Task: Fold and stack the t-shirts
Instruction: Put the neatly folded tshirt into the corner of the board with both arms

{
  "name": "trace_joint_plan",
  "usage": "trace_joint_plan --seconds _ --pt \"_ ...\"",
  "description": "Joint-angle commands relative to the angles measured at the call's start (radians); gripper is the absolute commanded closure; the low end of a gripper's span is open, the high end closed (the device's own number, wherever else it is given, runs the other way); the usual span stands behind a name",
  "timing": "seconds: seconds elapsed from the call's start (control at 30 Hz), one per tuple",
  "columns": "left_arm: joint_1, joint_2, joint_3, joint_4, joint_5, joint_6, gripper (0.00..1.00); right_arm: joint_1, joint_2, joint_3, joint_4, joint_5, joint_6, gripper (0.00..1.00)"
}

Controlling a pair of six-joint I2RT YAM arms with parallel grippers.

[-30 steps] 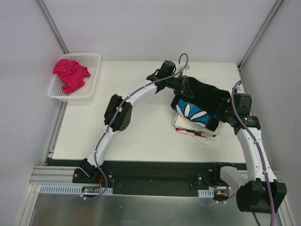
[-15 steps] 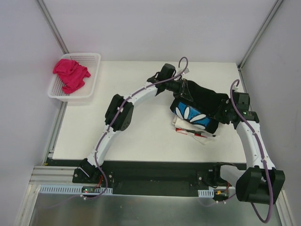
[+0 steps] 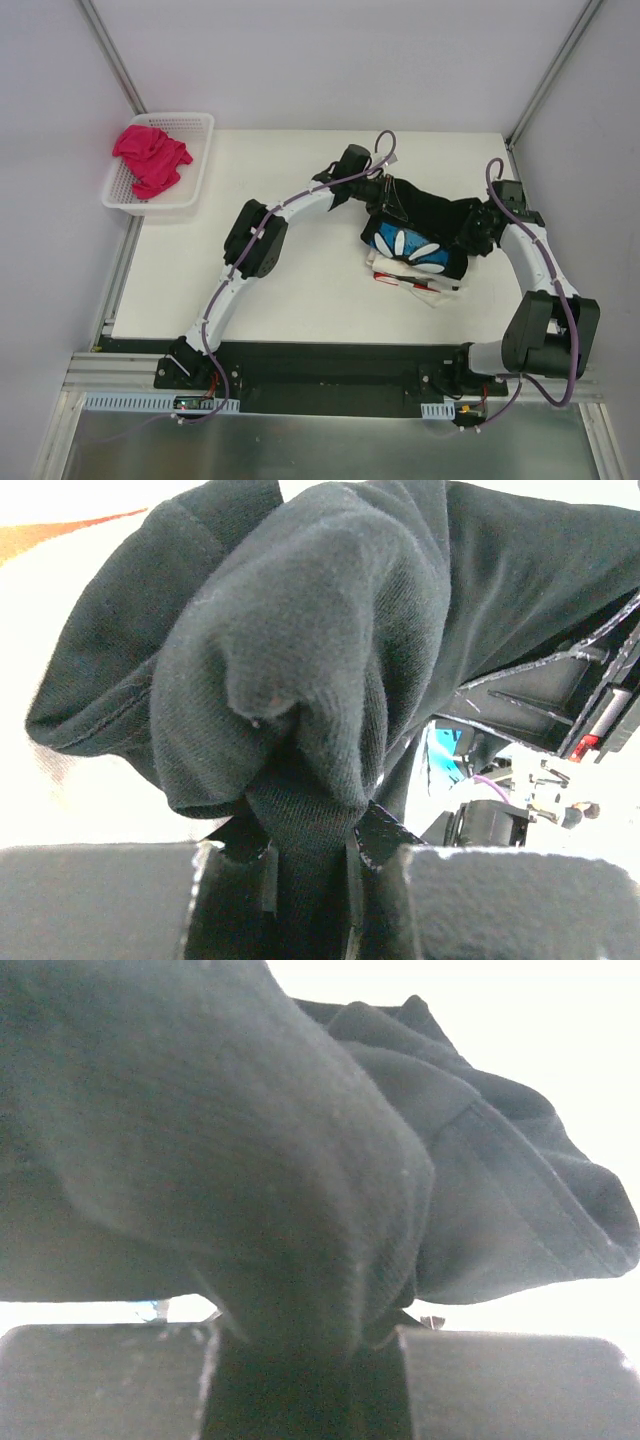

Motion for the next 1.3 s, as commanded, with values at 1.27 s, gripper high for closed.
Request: trace_joint_plan --seconds 1.27 --pt "-0.033 -0.224 -0.089 -0.165 -0.173 0.145 1.00 -0.149 -0.054 -0.008 0.004 0.130 -0.023 0.99"
